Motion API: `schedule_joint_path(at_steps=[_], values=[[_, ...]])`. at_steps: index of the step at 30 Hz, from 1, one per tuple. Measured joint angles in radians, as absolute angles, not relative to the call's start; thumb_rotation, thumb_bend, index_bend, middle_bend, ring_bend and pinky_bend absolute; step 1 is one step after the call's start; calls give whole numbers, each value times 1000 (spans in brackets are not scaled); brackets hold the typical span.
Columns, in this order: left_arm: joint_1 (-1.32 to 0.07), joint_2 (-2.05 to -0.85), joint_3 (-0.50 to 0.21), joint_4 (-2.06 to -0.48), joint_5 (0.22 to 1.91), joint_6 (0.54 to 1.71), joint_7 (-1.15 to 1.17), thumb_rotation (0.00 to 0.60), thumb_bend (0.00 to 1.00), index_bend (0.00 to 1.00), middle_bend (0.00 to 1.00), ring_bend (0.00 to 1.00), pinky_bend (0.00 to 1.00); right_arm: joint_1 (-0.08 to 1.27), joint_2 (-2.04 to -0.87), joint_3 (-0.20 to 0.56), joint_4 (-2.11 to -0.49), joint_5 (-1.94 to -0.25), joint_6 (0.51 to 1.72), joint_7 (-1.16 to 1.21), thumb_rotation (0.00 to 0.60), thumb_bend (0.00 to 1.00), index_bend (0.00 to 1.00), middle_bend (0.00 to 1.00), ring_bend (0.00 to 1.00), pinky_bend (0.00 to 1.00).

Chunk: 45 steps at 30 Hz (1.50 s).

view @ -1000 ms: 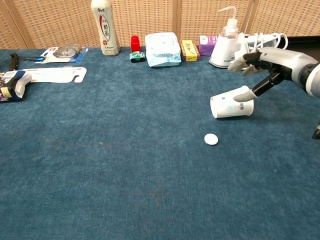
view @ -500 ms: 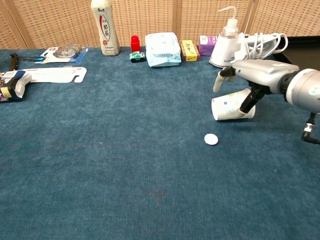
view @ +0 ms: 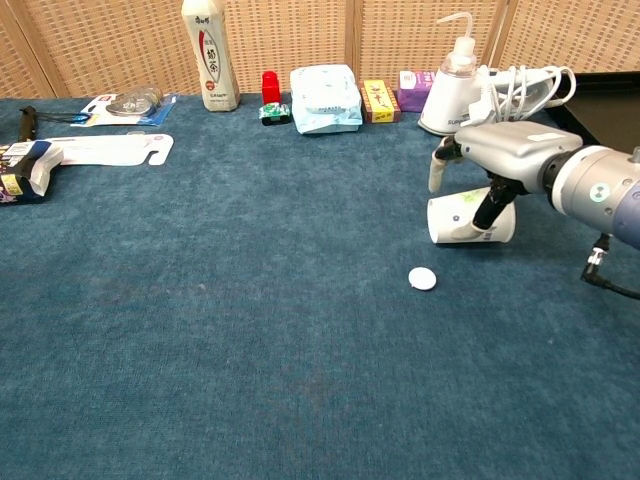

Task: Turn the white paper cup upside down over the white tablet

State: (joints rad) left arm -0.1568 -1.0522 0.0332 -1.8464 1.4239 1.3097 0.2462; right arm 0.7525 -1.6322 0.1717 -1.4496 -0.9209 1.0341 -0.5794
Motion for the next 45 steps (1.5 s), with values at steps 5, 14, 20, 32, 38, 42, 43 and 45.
schedule_joint_path(at_steps=[5,14,20,32,38,42,43,45], values=[[-155,-1052,35,-1842,1427,1310,240,327,249,119,180,120,163,752,-1652,170,-1437,-921,1052,-595,566,244,429,203,191,82],[-150,-1048,37,-1834,1428,1315,227,330,248,118,181,120,163,742,-1660,192,-1437,-910,1071,-577,568,253,453,222,205,84],[-151,-1049,36,-1831,1429,1313,224,330,248,118,181,120,163,722,-1640,241,-1489,-872,1057,-471,568,253,462,235,220,87],[-154,-1046,33,-1838,1428,1312,236,329,248,118,181,120,163,648,-1554,328,-1646,-810,970,-144,565,254,464,247,230,88],[-155,-1040,31,-1848,1427,1315,245,330,248,119,181,120,163,607,-1536,357,-1697,-820,903,63,566,254,464,248,230,87],[-153,-1036,31,-1854,1428,1319,249,328,248,118,180,120,162,584,-1540,357,-1707,-882,881,152,565,254,464,248,230,84],[-153,-1035,31,-1855,1428,1319,250,327,248,118,181,120,162,579,-1544,355,-1705,-899,882,165,566,254,464,248,230,84],[-152,-1032,32,-1857,1428,1320,251,327,248,118,181,120,162,571,-1556,346,-1697,-943,885,190,562,254,464,248,231,83]])
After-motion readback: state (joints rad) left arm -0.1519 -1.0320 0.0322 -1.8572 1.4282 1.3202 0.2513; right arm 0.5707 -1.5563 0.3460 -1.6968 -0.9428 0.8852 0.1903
